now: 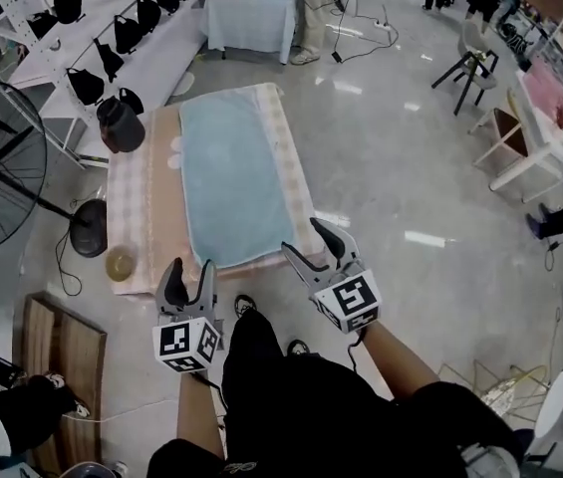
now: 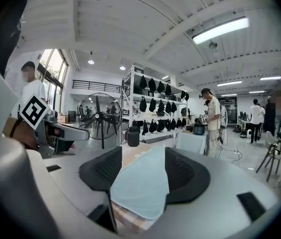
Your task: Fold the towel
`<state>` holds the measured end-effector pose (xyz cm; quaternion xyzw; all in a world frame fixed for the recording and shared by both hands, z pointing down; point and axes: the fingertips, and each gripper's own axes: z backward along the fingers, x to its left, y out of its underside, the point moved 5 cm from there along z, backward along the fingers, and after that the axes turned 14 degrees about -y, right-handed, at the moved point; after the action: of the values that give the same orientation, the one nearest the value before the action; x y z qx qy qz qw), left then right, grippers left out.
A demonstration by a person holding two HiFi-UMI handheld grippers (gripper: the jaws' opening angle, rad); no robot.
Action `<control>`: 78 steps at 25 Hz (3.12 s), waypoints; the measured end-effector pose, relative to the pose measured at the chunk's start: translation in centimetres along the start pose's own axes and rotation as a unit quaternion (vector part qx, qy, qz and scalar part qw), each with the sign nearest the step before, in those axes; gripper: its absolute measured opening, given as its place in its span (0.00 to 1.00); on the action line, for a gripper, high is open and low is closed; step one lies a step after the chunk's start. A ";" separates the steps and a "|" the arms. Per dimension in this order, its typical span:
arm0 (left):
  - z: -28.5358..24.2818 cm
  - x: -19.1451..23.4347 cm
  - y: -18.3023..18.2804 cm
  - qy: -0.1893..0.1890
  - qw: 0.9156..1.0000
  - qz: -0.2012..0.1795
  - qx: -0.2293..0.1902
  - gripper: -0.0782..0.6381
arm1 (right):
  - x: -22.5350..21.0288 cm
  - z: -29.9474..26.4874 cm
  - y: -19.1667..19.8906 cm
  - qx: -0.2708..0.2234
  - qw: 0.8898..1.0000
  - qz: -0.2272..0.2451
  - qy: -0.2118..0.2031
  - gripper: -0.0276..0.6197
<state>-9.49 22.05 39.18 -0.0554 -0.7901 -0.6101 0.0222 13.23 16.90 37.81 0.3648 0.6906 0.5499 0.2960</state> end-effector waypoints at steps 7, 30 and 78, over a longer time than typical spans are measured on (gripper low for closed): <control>-9.0 5.6 2.6 0.036 0.995 -0.003 0.096 0.44 | -3.2 -7.2 3.2 0.082 0.995 -0.048 0.016 0.43; -16.3 9.4 20.3 0.012 0.931 -0.011 0.365 0.44 | -7.2 -10.9 23.5 0.294 0.922 -0.249 0.048 0.42; -11.1 10.9 22.6 0.027 0.907 -0.069 0.415 0.14 | -2.1 -8.5 25.2 0.369 0.897 -0.243 0.010 0.11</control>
<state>-18.11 17.65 64.80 0.0299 -0.9727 -0.2288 0.0227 12.05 13.77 64.29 0.2631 0.9140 0.1702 0.2576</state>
